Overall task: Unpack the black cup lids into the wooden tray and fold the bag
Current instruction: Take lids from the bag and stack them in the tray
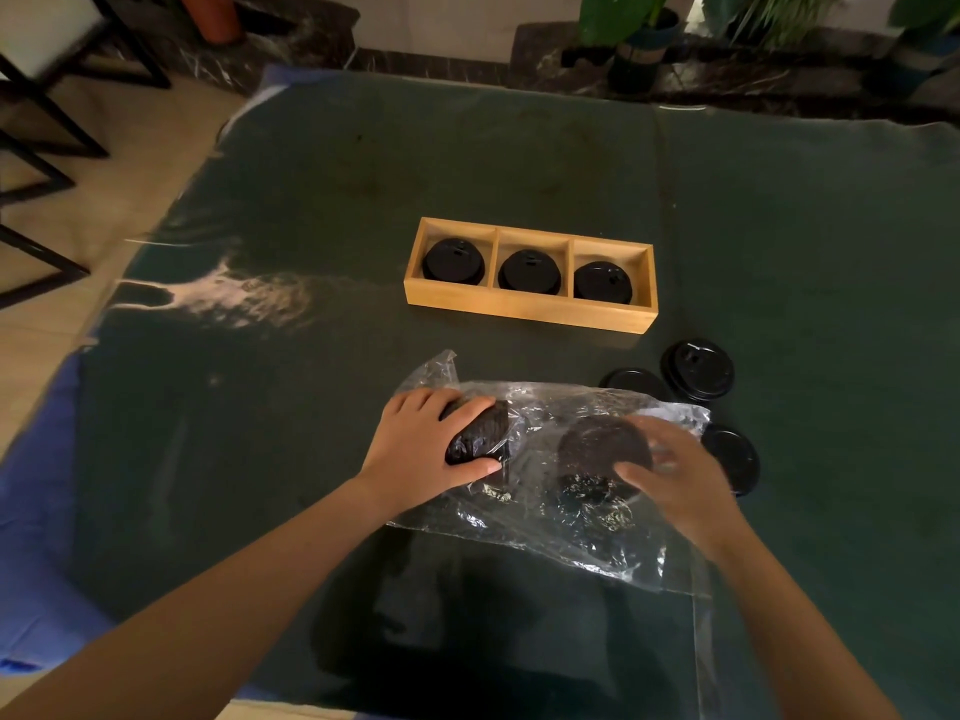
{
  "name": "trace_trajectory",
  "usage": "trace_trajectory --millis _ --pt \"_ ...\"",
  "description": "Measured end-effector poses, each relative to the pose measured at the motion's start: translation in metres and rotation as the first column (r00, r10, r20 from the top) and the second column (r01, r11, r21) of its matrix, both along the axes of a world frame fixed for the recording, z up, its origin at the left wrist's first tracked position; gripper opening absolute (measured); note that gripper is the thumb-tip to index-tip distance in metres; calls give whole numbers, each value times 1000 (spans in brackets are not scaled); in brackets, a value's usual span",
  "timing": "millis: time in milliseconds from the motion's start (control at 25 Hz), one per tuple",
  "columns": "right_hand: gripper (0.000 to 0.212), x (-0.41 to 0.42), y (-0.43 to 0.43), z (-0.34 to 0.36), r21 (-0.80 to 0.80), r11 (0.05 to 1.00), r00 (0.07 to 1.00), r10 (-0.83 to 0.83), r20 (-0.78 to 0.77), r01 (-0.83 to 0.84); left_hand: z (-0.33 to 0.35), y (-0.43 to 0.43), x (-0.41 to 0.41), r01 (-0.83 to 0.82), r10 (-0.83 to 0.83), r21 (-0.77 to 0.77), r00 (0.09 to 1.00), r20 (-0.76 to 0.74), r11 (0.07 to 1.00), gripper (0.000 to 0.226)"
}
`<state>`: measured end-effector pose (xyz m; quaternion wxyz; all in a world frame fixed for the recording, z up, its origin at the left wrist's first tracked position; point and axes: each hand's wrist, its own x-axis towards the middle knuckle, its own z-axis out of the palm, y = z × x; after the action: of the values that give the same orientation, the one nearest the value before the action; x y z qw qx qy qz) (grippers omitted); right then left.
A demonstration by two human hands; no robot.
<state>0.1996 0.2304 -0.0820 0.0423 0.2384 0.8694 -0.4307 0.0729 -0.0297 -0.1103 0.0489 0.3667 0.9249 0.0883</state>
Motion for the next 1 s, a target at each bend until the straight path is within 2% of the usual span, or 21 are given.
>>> trace_trajectory --millis 200,360,440,560,600,680,800,1000 --pt "57 10 70 72 46 989 988 139 59 -142 1 0 -2 0 0 11 1000 -5 1000 70" --pt "50 -37 104 120 98 964 964 233 129 -246 1 -1 -3 -6 6 9 1000 17 1000 70" --pt "58 -69 108 141 120 940 938 294 182 -318 1 -1 -3 -6 6 8 1000 21 1000 70" --pt "70 -122 104 163 187 925 944 319 86 -330 1 -1 -2 -7 6 19 999 34 1000 70" --pt "62 -140 93 170 155 936 949 312 44 -315 1 -1 -1 -9 8 23 999 35 1000 69" --pt "38 -179 63 171 -54 956 957 287 -48 -290 2 -1 -1 -9 9 28 1000 27 1000 69" --pt "42 -236 13 142 -281 936 977 193 -89 -211 1 -2 1 -10 9 38 999 35 999 68" --pt "39 -285 -54 74 -370 924 990 -129 -53 101 -1 -3 1 -7 5 43 999 39 999 69"
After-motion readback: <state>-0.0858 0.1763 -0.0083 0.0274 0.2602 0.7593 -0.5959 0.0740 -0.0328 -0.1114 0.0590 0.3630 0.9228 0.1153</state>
